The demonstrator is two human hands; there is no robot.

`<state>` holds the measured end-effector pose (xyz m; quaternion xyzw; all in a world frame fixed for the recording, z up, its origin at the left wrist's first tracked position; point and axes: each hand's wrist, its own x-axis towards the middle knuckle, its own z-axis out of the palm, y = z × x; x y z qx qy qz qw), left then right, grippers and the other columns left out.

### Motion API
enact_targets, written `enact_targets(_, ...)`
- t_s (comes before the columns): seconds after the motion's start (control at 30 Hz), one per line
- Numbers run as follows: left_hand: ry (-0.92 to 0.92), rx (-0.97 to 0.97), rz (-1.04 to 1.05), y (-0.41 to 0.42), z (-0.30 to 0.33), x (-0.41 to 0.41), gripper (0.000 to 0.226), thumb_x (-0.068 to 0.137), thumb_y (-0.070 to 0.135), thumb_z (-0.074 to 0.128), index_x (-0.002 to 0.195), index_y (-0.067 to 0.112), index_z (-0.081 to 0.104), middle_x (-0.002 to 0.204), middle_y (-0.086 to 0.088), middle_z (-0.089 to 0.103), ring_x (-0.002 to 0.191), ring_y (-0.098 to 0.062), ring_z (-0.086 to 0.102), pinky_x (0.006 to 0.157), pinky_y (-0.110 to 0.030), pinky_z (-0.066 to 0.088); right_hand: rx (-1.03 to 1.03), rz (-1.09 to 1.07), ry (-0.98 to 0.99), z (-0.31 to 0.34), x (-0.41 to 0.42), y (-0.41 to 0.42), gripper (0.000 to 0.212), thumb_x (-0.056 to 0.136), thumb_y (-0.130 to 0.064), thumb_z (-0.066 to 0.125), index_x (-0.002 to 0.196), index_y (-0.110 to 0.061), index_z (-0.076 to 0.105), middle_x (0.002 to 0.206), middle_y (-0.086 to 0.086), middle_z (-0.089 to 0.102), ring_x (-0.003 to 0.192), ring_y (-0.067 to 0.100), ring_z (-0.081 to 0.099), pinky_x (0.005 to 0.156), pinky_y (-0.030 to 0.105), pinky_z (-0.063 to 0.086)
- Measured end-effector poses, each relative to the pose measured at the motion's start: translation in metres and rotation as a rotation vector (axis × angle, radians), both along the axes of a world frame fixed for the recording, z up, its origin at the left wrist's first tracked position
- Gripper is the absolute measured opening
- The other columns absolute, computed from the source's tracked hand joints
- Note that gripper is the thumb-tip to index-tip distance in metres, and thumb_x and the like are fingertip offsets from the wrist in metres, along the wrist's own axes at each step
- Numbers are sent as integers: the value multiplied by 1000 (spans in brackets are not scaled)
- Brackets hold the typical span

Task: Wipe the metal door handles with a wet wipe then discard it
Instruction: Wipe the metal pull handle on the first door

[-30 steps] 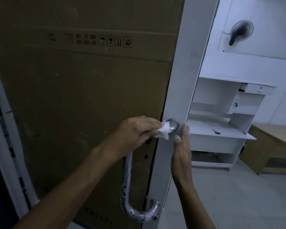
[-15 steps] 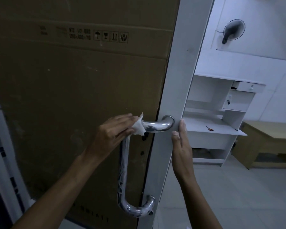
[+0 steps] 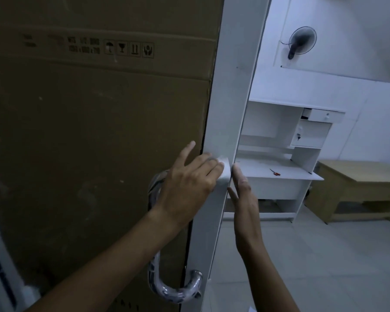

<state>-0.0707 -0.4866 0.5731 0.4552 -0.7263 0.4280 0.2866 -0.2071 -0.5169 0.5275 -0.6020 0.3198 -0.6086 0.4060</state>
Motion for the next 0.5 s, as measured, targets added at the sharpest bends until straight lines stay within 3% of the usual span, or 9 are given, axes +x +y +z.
enact_targets(0.1,38,-11,31,0,-1,-2,42,75,22,81,115,16,69,115,-1,70,114,-18,63,114,-54,22,15,14,-35,2,-6,-1,59,96,-59,32,145,-27,43,147,-13,46,130,-7,43,112,26,36)
enact_targets(0.3,111,-164,-166,13,-24,36,31,87,13,69,117,16,70,124,2,66,118,-17,62,112,-58,26,15,-28,-25,-1,-3,-3,57,93,-59,33,141,-33,48,140,-22,51,127,-9,45,112,30,37)
enact_targets(0.5,193,-276,-144,12,-49,72,39,93,11,63,130,14,52,131,-1,57,127,-18,52,114,-53,24,18,-55,-4,-4,0,-3,60,93,-62,32,144,-34,43,147,-20,45,135,-4,38,117,39,31)
